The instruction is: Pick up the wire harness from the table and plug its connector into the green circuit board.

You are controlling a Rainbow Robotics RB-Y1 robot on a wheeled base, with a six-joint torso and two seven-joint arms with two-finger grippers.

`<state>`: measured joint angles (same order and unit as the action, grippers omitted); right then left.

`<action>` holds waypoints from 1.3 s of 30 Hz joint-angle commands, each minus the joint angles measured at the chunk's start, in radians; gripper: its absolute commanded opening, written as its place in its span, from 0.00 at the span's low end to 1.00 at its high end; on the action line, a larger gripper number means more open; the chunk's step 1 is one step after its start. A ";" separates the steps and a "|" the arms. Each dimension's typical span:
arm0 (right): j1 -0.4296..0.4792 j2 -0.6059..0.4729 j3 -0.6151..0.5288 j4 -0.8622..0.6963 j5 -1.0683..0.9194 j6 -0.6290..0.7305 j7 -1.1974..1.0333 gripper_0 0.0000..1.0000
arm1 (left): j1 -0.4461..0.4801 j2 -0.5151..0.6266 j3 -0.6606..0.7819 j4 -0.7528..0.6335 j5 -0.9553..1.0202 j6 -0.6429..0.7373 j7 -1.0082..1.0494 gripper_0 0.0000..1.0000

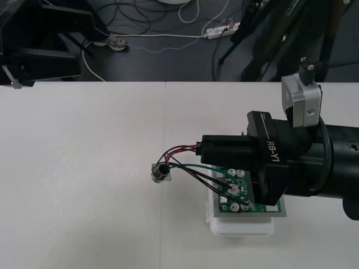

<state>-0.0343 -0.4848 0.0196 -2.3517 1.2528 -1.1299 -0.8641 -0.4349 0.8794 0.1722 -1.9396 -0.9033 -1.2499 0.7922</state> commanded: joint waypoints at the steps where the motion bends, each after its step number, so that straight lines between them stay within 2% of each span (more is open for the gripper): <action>1: -0.052 0.051 0.017 0.058 -0.043 -0.053 0.126 0.00 | 0.067 -0.059 -0.025 0.008 0.043 0.050 0.033 1.00; 9: -0.069 0.057 0.017 0.095 -0.049 -0.051 0.143 0.00 | 0.169 -0.192 -0.091 0.005 0.060 0.050 0.001 1.00; 14: -0.070 0.061 0.023 0.095 -0.038 -0.051 0.142 0.00 | 0.197 -0.255 -0.126 0.007 0.023 0.050 -0.077 1.00; 24: -0.078 0.074 0.051 0.112 -0.035 -0.050 0.145 0.00 | 0.196 -0.344 -0.175 0.005 -0.036 0.049 -0.137 1.00; 39: -0.073 0.074 0.060 0.120 -0.029 -0.050 0.145 0.00 | 0.145 -0.347 -0.266 0.005 -0.034 -0.009 -0.249 1.00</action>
<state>-0.0848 -0.4263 0.0561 -2.2213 1.2209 -1.1838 -0.7359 -0.2500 0.5476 -0.0612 -1.9306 -0.9443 -1.2477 0.5867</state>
